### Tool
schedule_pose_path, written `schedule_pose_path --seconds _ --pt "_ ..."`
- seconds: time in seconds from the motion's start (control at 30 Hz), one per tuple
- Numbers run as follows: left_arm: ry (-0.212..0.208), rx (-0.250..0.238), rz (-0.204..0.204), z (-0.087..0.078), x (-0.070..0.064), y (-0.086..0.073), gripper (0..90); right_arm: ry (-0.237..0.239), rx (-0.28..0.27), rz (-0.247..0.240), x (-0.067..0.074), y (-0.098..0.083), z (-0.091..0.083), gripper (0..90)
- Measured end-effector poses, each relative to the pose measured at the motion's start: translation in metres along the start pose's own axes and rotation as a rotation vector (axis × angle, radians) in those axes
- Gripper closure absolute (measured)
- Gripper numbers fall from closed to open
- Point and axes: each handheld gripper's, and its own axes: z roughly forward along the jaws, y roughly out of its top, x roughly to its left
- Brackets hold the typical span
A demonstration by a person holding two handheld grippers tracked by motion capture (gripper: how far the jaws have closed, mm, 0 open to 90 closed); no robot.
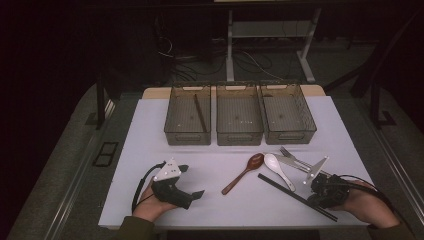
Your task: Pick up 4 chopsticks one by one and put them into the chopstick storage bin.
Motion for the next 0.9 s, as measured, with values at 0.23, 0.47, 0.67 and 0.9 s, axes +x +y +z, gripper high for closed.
schedule_pose_path --seconds 0.23,0.47,0.67,0.9 --pt "0.000 0.000 0.000 0.0001 -0.0001 0.0000 0.0 -0.005 0.010 -0.008 0.0002 0.0029 0.0025 83.4" --pt "-0.001 0.003 0.002 0.0005 -0.0003 0.0001 0.0 -0.008 0.021 0.004 0.0014 0.0052 0.0030 84.1" --pt "0.000 0.001 0.001 0.0003 -0.0002 0.0001 0.0 -0.016 0.031 0.010 0.0021 0.0064 0.0031 84.9" --pt "0.001 0.000 0.000 0.0001 -0.0002 0.0001 0.0 -0.020 0.035 0.017 0.0028 0.0069 0.0031 85.5"
